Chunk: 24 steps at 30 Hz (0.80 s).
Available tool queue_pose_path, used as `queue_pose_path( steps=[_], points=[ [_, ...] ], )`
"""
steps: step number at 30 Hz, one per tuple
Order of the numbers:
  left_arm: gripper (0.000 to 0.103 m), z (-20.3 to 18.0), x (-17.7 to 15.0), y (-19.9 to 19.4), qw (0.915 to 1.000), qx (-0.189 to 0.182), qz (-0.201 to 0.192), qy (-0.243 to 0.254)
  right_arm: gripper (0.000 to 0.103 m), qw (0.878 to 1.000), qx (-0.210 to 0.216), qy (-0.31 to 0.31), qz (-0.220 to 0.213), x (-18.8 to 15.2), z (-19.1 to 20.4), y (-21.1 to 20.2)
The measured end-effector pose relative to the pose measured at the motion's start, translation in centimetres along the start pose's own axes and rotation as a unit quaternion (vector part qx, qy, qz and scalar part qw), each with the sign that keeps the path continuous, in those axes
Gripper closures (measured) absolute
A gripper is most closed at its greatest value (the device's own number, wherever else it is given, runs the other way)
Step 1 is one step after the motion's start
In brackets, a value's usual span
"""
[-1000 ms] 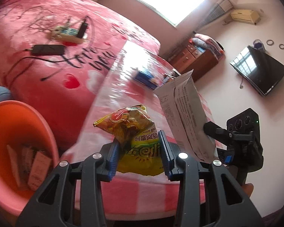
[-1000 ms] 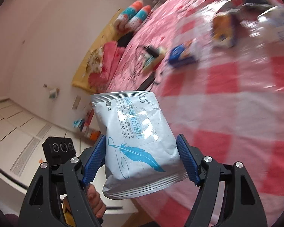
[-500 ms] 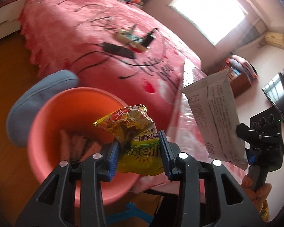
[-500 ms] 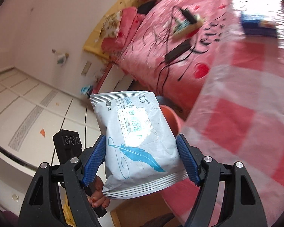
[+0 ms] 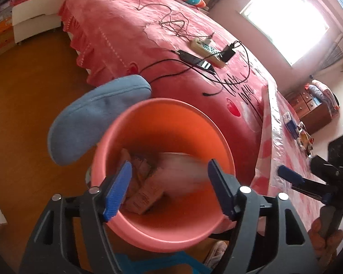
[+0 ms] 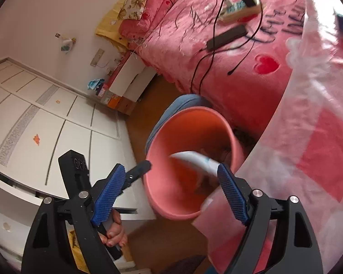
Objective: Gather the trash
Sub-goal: 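Open both tools over the bucket to drop the two bags, then move both open tools back to the remaining trash on the sheet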
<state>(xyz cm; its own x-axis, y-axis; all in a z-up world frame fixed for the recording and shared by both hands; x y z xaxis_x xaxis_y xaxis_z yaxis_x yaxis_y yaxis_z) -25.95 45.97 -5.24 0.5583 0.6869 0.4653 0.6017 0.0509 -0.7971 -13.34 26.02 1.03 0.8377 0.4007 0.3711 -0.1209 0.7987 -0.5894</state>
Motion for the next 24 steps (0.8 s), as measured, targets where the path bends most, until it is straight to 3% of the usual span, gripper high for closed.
queue_pose_path(
  steps=[8,24],
  points=[
    [0.022,-1.3,0.1,0.0,1.0,-0.001,-0.002,0.008,0.014,0.997,-0.039,-0.009,-0.06,-0.6,-1.4,-4.6],
    [0.021,-7.5,-0.4,-0.6,0.9973,-0.038,0.004,0.062,0.014,0.987,-0.081,-0.022,-0.134,-2.2,-3.6,-10.3]
  ],
)
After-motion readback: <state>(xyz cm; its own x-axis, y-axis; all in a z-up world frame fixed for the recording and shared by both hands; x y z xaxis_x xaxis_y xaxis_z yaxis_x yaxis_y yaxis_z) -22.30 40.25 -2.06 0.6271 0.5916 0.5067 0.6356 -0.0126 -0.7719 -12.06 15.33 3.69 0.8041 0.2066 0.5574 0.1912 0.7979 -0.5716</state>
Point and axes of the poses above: each gripper's, at about its wrist camera, not at the fingertips, and y roughly the way its jaws point, z to its left, x to its top, the point moved 3 cm from there along y, roughly the way its jaws point, and after that the axes turned 3 degrees about x, right-handed, at the moved point
